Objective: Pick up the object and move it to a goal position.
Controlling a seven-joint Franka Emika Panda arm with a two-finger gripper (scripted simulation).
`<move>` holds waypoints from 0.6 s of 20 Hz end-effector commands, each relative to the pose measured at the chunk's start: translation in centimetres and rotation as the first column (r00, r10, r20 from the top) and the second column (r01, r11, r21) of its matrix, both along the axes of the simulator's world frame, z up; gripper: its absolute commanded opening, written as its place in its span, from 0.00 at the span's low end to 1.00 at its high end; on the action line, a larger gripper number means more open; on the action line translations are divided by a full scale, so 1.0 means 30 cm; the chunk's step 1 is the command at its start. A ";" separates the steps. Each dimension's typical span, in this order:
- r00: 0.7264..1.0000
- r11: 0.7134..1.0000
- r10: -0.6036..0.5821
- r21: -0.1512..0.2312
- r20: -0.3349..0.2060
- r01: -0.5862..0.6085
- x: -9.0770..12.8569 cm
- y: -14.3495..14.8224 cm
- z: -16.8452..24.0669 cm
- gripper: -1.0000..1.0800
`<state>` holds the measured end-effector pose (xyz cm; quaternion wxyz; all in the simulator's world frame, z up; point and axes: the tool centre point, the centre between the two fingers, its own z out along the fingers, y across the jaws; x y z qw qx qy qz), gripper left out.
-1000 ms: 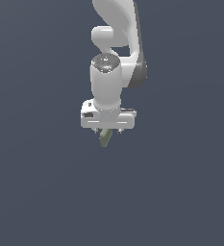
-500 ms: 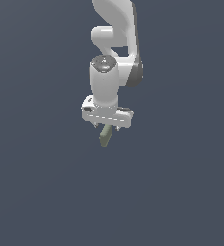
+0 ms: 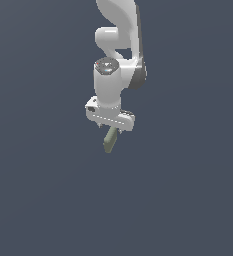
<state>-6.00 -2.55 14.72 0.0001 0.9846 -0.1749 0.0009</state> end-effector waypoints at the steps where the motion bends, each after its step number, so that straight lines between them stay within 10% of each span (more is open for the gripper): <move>1: 1.000 1.000 -0.016 0.000 -0.001 0.016 -0.011 -0.001 -0.004 0.96; 12: 1.000 1.000 -0.017 0.000 -0.002 0.017 -0.014 -0.002 -0.073 0.96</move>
